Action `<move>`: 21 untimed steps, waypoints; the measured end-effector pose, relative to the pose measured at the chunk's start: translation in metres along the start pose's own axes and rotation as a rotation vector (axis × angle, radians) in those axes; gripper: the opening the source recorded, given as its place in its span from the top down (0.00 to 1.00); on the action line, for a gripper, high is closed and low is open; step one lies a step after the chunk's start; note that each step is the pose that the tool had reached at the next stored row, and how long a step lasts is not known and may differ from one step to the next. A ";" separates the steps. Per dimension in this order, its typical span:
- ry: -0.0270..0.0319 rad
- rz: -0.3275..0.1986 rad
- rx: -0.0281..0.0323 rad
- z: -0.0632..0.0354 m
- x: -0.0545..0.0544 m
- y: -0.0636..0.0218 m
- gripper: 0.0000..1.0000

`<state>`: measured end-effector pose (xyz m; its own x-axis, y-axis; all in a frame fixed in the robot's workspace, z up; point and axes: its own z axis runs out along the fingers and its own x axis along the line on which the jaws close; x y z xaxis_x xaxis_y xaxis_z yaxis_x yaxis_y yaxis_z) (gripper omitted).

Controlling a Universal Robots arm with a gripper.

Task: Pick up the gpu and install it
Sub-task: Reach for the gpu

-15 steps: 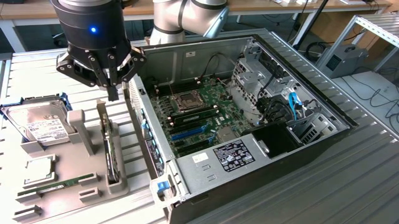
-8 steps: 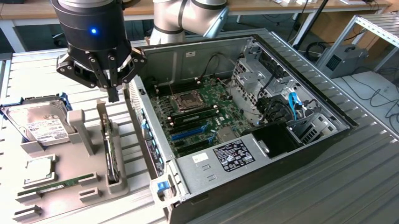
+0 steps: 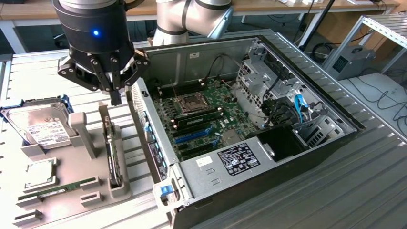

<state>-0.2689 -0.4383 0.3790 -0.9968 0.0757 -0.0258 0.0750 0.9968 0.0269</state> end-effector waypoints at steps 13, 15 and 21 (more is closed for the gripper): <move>-0.0002 0.000 0.0021 0.0002 0.000 -0.0062 0.89; -0.0002 0.000 0.0027 0.0002 0.000 -0.0069 0.89; -0.0003 0.000 0.0040 0.0003 -0.001 -0.0089 0.89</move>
<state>-0.2689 -0.4472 0.3785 -0.9968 0.0756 -0.0260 0.0750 0.9969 0.0230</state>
